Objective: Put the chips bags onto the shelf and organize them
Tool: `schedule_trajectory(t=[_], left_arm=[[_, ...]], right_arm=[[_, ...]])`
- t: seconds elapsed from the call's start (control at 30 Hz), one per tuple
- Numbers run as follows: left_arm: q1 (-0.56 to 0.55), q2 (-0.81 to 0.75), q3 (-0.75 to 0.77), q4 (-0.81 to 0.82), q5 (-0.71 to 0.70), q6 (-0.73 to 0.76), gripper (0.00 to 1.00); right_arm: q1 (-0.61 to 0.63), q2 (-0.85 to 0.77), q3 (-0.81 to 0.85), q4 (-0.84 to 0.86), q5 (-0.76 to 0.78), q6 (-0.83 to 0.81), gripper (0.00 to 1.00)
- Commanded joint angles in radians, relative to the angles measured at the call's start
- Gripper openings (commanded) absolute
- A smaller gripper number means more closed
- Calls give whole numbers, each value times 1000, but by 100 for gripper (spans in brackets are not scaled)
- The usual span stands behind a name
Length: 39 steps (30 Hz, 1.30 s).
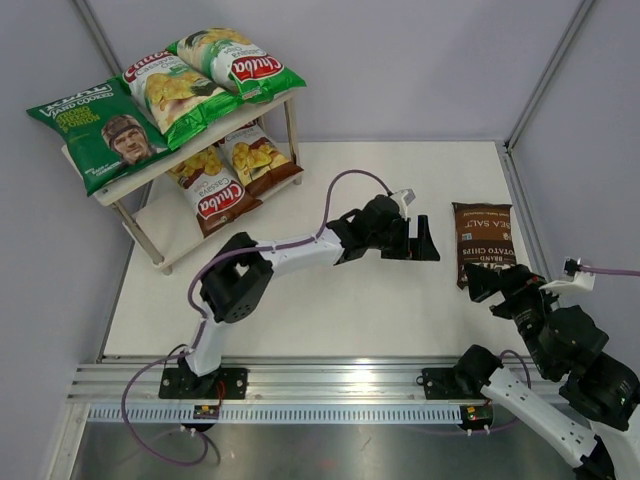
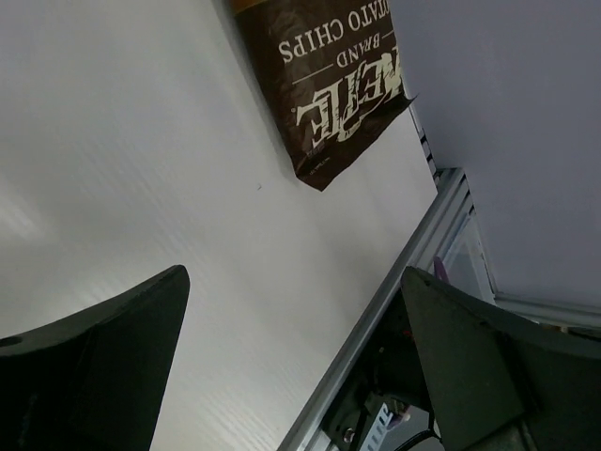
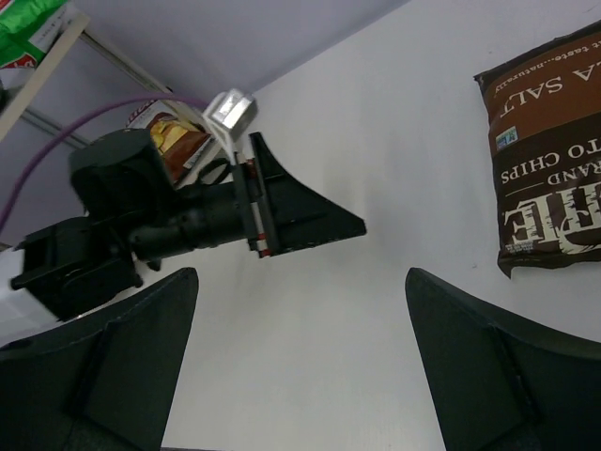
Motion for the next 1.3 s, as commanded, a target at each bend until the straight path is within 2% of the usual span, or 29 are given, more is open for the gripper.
schedule_trajectory(t=[0.0, 0.17, 0.27, 0.57, 0.87, 1.13, 1.27], left_arm=[[-11, 87, 114, 96, 78, -99, 99], [-31, 285, 290, 94, 150, -177, 99], [-49, 368, 399, 32, 128, -202, 99], [-88, 515, 597, -120, 34, -277, 99], [-95, 683, 767, -148, 80, -355, 99], [-105, 763, 904, -162, 72, -381, 91], [-106, 766, 913, -163, 49, -389, 81]], right_arm=[[-1, -47, -14, 9, -56, 23, 99], [-1, -107, -37, 3, -84, 63, 99], [-1, -118, -34, -8, -98, 77, 99], [-1, -153, -26, -10, -161, 123, 99], [-1, -207, -95, 62, -239, 135, 99], [-3, -207, -84, 110, -328, 138, 99], [-1, -207, -64, 136, -368, 141, 99]])
